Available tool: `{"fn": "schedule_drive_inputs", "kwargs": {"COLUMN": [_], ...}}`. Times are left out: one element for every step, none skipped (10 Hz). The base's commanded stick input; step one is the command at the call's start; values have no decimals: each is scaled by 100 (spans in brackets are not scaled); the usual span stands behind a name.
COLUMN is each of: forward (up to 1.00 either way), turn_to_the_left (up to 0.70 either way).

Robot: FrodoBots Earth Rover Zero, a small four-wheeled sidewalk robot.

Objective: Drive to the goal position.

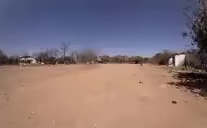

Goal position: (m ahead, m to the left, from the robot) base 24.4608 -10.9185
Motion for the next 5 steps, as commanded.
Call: {"fn": "schedule_drive_inputs", "kwargs": {"forward": [100, 100, 100, 100, 100], "turn_to_the_left": [0, 0, 0, 0, 0]}}
